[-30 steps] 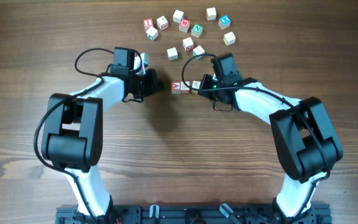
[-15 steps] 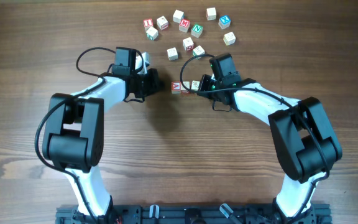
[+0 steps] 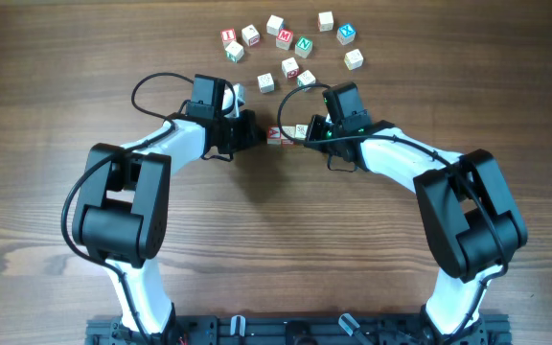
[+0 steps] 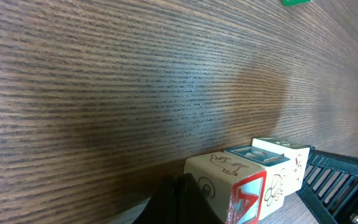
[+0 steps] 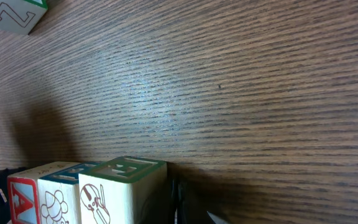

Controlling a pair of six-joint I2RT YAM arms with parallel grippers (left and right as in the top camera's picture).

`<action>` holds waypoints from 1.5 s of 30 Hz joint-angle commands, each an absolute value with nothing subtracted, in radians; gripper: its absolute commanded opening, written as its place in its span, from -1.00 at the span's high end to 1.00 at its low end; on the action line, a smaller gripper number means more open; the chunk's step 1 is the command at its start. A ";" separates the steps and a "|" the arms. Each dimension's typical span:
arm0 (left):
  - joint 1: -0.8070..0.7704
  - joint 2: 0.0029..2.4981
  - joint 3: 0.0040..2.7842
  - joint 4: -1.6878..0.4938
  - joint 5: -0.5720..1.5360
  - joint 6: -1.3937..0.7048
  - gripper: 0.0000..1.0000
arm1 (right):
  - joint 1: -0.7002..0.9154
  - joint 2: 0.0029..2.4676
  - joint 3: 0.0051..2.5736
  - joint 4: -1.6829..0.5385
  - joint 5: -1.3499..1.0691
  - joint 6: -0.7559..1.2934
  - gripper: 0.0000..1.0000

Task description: Form a horizontal line

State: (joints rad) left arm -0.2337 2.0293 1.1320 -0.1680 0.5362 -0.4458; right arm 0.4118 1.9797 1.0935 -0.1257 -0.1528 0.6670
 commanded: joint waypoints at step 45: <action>-0.231 2.048 1.126 -0.171 0.523 -0.430 0.92 | 0.406 2.023 1.154 -0.126 -0.233 0.446 0.91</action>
